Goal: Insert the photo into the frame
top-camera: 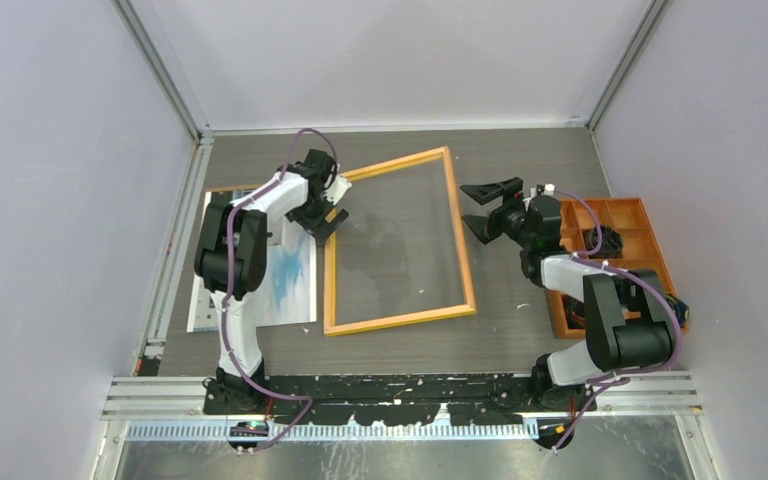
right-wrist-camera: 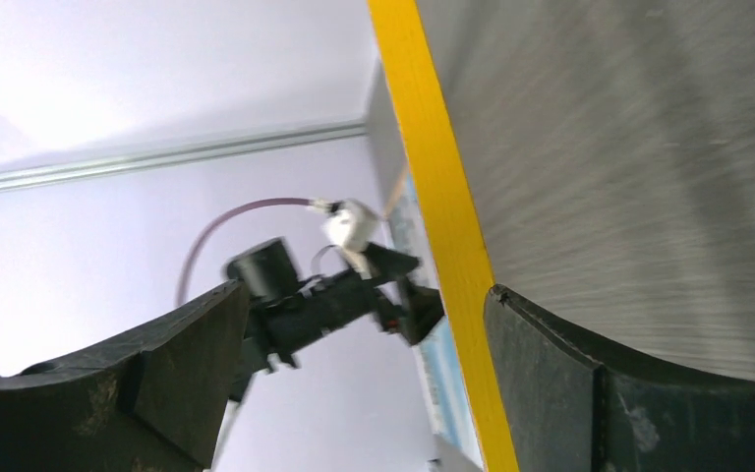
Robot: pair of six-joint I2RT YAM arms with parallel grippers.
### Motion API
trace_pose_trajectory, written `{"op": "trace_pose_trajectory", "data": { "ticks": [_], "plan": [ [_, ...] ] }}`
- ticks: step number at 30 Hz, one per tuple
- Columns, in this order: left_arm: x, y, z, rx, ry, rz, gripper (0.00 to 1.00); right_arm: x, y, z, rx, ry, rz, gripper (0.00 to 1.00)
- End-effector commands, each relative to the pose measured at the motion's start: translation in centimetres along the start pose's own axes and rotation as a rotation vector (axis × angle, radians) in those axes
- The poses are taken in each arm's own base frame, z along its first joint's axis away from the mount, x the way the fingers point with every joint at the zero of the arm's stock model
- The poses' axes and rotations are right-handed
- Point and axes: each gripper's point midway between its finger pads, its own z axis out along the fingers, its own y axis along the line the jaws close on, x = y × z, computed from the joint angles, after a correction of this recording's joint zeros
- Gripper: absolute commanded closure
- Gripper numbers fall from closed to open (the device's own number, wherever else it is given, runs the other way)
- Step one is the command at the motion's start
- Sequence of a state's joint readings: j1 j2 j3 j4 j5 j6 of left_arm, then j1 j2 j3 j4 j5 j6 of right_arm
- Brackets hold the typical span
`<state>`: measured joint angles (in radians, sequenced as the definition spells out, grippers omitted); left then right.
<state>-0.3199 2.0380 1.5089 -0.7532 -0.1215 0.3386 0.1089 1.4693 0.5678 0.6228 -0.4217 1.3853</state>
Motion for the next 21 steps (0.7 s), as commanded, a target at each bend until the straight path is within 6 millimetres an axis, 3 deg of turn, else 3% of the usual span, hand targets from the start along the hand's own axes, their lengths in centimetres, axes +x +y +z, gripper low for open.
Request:
{"op": "trace_pose_trajectory", "data": {
  "ticks": [1, 10, 21],
  "plan": [
    [-2.6, -5.5, 0.4, 0.183, -0.103, 0.003, 0.0, 7.4, 7.2, -2.6, -0.273, 0.325, 0.096, 0.08],
    [-2.6, -5.4, 0.2, 0.177, -0.107, 0.002, 0.0, 9.8, 10.8, -2.2, -0.384, 0.392, 0.166, 0.14],
    [-2.5, -5.2, 0.2, 0.17, -0.113, -0.005, 0.01, 10.3, 13.1, -1.5, -0.422, 0.345, 0.238, 0.15]
  ]
}}
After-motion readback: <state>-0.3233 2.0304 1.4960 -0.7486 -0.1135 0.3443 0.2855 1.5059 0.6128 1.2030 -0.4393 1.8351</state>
